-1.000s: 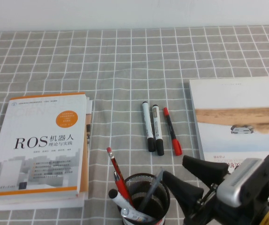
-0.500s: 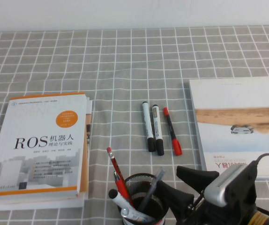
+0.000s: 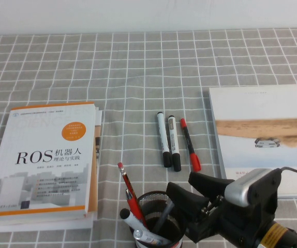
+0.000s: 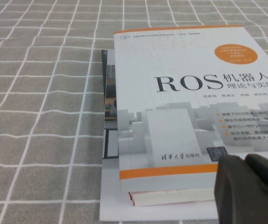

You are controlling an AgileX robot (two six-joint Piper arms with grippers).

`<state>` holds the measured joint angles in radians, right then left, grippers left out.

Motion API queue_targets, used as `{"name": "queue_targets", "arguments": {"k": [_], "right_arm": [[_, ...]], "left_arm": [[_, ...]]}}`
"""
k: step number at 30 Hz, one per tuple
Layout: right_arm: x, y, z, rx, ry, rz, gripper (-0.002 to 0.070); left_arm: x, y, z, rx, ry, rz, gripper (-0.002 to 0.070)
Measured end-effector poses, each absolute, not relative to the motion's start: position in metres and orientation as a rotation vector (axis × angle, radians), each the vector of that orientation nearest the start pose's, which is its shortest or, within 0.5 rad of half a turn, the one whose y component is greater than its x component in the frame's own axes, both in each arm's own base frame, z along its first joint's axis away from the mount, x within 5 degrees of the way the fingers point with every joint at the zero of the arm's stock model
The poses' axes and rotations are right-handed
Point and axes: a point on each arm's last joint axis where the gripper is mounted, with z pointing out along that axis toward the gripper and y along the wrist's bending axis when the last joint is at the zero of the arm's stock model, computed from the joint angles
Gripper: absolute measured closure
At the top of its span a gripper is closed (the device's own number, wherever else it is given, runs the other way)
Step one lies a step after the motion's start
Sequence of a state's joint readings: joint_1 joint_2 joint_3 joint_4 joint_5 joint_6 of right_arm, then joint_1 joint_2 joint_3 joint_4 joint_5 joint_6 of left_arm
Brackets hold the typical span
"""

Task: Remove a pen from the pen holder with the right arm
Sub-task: 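Take a marker out of the pen holder and lay it on the table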

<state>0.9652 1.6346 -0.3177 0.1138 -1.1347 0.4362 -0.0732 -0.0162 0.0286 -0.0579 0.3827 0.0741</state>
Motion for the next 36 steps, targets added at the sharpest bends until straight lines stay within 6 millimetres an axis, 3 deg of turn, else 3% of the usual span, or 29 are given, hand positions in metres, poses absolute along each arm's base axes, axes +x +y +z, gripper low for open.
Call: {"name": "queue_targets", "arguments": {"k": [22, 36], "right_arm": [[0.159, 0.212, 0.16, -0.255, 1.768, 1.052, 0.026], [0.159, 0.212, 0.16, -0.252, 1.769, 1.055, 0.0454]], "left_arm": [[0.052, -0.006, 0.17, 0.103, 1.876, -0.057, 0.0678], [0.052, -0.006, 0.17, 0.103, 1.876, -0.057, 0.0678]]}}
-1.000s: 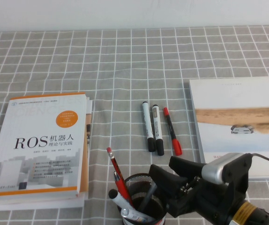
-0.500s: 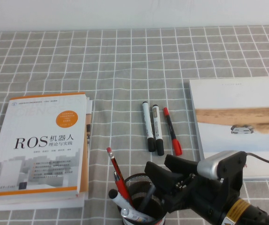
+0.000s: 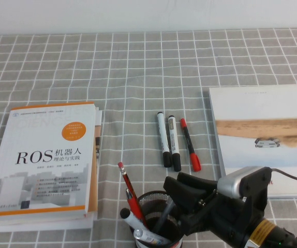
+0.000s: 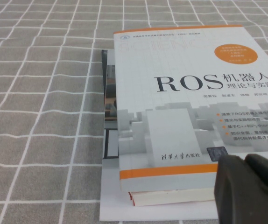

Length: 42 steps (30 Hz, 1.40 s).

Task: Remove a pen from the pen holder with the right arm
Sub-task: 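Take a marker out of the pen holder and lay it on the table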

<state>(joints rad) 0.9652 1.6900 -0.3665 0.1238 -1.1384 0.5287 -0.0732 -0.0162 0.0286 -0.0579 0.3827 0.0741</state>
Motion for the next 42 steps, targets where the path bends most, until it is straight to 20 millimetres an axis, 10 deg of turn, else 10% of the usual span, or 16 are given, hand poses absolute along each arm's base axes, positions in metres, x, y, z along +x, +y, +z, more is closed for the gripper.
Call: {"name": "queue_targets", "arguments": {"k": [19, 42], "right_arm": [[0.156, 0.216, 0.161, -0.313, 1.754, 1.088, 0.0641], [0.147, 0.204, 0.21, -0.349, 1.633, 1.095, 0.0647]], "left_arm": [[0.052, -0.006, 0.17, 0.103, 1.876, -0.057, 0.0678], [0.052, -0.006, 0.17, 0.103, 1.876, -0.057, 0.0678]]}}
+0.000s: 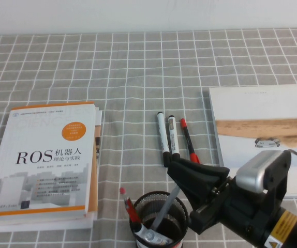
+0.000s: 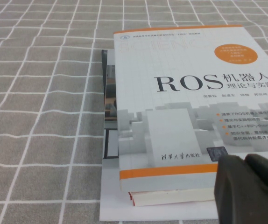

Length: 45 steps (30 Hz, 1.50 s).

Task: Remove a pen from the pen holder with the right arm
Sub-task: 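Take a marker out of the pen holder and lay it on the table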

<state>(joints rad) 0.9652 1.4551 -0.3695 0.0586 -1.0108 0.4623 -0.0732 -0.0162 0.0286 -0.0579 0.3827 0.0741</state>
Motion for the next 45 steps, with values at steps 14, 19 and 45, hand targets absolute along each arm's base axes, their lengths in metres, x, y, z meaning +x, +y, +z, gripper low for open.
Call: {"name": "queue_targets", "arguments": {"k": [14, 19, 45], "right_arm": [[0.133, 0.182, 0.252, -0.379, 1.553, 1.054, 0.0647], [0.133, 0.183, 0.275, -0.429, 1.57, 1.017, 0.0648], [0.26, 0.199, 0.338, -0.552, 2.128, 0.559, 0.0649]], "left_arm": [[0.052, -0.006, 0.17, 0.103, 1.876, -0.057, 0.0678], [0.052, -0.006, 0.17, 0.103, 1.876, -0.057, 0.0678], [0.052, -0.006, 0.17, 0.103, 1.876, -0.057, 0.0678]]}}
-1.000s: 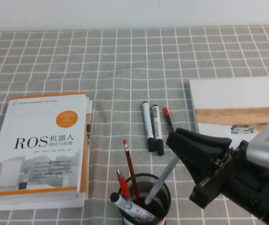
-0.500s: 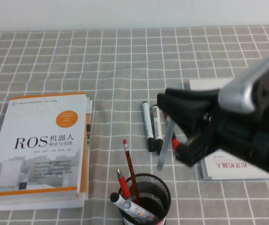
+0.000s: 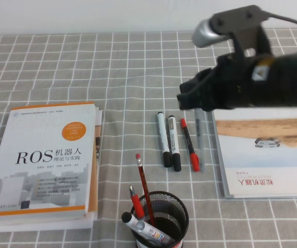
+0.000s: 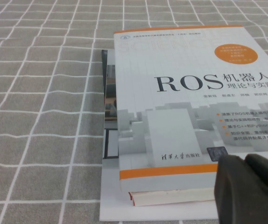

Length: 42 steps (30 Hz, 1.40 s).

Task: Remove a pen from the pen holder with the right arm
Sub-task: 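Take a marker out of the pen holder and lay it on the table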

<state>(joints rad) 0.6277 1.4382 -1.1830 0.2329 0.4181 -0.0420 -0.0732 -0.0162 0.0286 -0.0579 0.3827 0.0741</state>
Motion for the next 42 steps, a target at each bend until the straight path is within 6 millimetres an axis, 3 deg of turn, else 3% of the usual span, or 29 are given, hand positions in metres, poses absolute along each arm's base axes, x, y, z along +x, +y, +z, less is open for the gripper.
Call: {"name": "queue_targets", "arguments": {"k": [10, 18, 30, 42], "right_arm": [[0.351, 0.217, 0.307, -0.48, 2.383, 0.526, 0.0649], [0.407, 0.214, 0.257, -0.429, 2.561, 0.481, 0.0649], [0.429, 0.209, 0.209, -0.391, 2.664, 0.454, 0.0649], [0.433, 0.211, 0.194, -0.371, 2.675, 0.46, 0.0638]], "left_arm": [[0.052, -0.006, 0.17, 0.103, 1.876, -0.057, 0.0678], [0.052, -0.006, 0.17, 0.103, 1.876, -0.057, 0.0678], [0.052, -0.006, 0.17, 0.103, 1.876, -0.057, 0.0678], [0.052, -0.006, 0.17, 0.103, 1.876, -0.057, 0.0678]]}}
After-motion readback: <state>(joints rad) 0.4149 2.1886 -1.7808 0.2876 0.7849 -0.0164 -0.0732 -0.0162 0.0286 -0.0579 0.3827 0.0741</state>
